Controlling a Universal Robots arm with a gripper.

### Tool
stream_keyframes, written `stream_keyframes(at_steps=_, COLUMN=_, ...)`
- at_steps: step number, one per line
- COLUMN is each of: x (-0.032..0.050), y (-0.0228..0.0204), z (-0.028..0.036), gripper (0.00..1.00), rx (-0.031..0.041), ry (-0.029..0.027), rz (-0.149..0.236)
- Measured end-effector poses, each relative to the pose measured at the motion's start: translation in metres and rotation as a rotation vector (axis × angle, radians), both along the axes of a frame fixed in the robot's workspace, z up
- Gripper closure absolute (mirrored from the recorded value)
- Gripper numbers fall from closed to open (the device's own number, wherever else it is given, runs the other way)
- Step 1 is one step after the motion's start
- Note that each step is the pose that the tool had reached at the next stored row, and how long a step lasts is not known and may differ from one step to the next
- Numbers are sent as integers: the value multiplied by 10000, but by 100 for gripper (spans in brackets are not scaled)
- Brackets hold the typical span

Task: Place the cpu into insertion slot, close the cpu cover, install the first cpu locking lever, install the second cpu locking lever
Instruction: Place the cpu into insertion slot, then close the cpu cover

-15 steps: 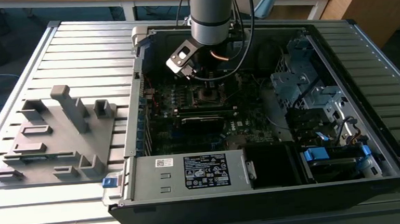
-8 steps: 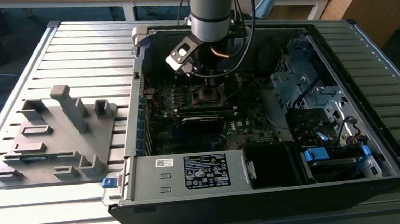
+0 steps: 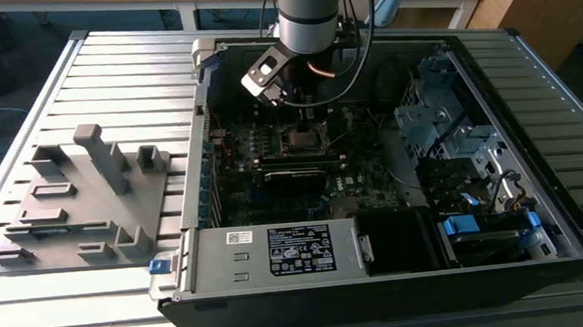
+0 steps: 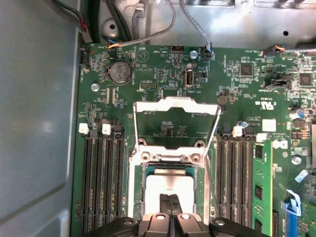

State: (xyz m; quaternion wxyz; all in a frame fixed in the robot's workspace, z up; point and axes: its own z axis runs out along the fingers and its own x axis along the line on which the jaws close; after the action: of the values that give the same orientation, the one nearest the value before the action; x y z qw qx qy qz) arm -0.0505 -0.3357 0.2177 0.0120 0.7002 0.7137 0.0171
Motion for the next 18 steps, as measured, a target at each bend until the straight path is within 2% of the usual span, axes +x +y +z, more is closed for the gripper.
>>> stream_keyframes(at_steps=8, x=0, y=0, z=46, gripper=89, rx=-2, ry=2, rz=0)
stream_keyframes(at_steps=18, x=0, y=0, z=64, gripper=89, rx=-4, ry=3, rz=0)
